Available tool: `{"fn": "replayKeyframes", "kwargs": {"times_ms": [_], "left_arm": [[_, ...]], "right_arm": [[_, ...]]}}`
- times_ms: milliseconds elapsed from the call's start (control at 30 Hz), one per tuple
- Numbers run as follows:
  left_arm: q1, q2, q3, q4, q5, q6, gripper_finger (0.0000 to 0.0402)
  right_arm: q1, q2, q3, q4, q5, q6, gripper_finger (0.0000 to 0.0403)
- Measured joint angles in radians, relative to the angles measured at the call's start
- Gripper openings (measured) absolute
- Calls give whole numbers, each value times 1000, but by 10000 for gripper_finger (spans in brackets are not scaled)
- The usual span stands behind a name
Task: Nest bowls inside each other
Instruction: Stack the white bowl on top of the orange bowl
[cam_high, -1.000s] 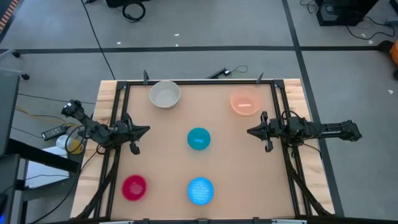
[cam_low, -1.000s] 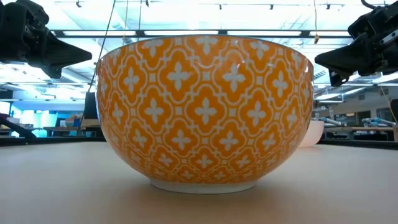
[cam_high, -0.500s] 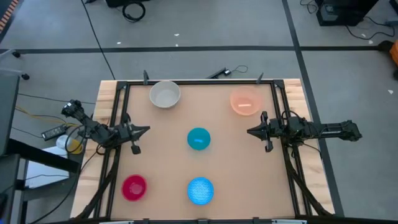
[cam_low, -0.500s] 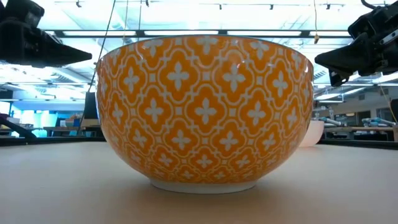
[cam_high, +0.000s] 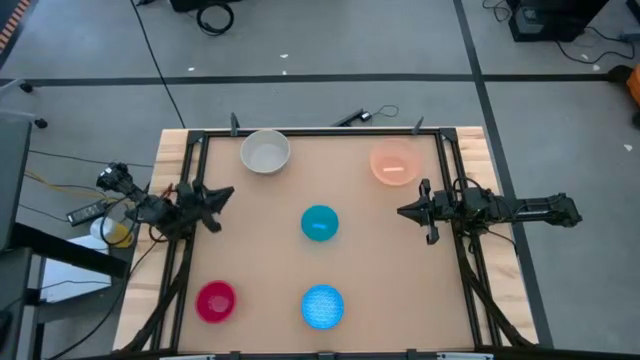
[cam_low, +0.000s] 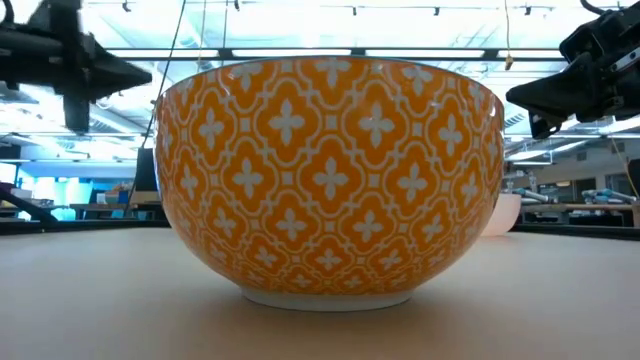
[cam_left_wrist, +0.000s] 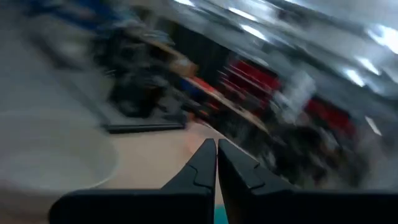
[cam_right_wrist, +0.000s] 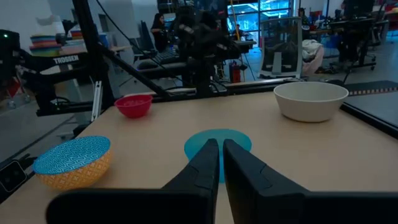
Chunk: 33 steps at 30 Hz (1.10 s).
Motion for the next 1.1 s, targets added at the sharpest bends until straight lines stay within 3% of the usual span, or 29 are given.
{"fn": "replayKeyframes", "kwargs": {"times_ms": [133,267,400,500,567,667,900,1100], "left_arm": [[56,2,0,-37,-31,-115,20],[127,3,0,9,-39,-332,20],[186,45,0,1,48,-431,20],[219,108,0,1,90,-459,20],[240,158,0,3,108,-515,20],[282,237,0,15,221,-547,20],[406,380,25,44,560,-573,21],[514,446,133,5,758,-433,21]], "right_arm": [[0,0,0,29,12,-81,34],[0,3,0,198,88,-94,34],[-3,9,0,368,288,254,34],[-9,16,0,364,521,573,34],[-15,19,0,319,579,783,34],[-21,30,0,218,575,997,34],[-51,102,0,176,627,1093,34],[-84,231,13,297,415,1144,27]]}}
